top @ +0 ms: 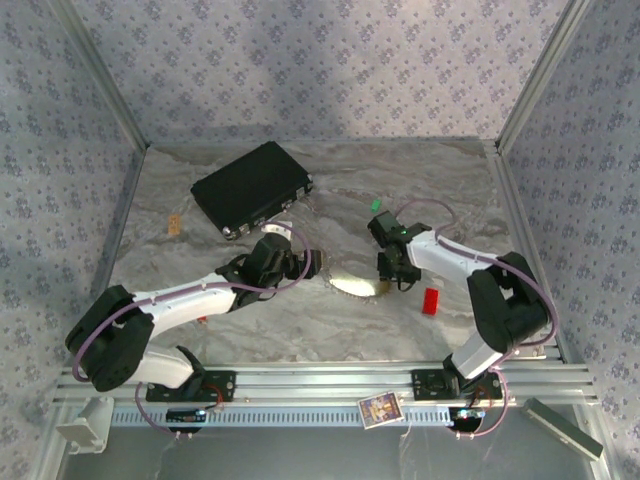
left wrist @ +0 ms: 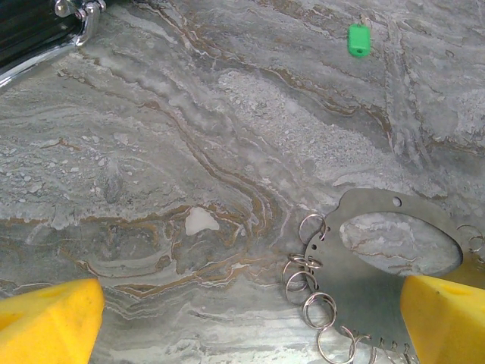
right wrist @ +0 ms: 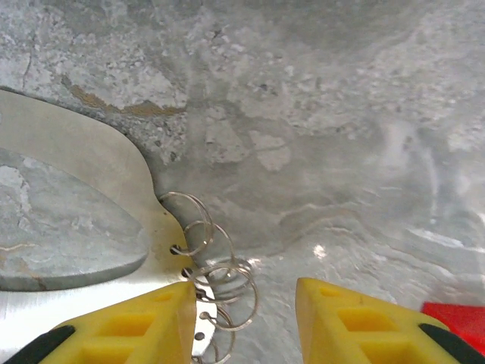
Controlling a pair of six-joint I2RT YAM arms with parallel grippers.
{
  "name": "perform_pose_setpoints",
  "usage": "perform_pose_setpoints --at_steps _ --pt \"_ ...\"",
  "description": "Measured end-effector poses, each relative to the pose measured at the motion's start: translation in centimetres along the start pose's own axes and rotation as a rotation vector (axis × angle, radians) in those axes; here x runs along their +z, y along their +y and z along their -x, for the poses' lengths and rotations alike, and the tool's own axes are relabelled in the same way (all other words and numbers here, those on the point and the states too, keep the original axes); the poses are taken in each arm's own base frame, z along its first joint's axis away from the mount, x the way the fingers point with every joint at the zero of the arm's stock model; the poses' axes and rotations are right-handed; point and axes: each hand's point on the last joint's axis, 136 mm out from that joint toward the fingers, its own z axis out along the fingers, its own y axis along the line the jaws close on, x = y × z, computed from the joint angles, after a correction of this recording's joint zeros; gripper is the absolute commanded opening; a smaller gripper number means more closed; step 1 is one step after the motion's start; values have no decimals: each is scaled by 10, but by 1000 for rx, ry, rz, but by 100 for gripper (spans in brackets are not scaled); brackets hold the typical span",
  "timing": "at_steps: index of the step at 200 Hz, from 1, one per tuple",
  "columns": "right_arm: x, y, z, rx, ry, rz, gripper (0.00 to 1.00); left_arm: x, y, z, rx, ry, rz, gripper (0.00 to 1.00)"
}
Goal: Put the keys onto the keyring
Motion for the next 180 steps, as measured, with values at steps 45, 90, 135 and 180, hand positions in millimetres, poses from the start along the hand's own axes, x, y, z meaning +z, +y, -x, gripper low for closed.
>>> perform_pose_setpoints --at_steps 45,90,135,180 --pt "-8 -12 -6 16 -8 -19 37 0 0 0 4 0 0 100" --pt "-11 -9 -8 26 -7 18 40 0 0 0 8 -1 0 100" --pt "-9 0 7 37 -11 142 36 -1 0 1 7 -4 -2 100" --pt "-8 11 33 16 -26 368 32 -7 0 3 11 -21 -10 100"
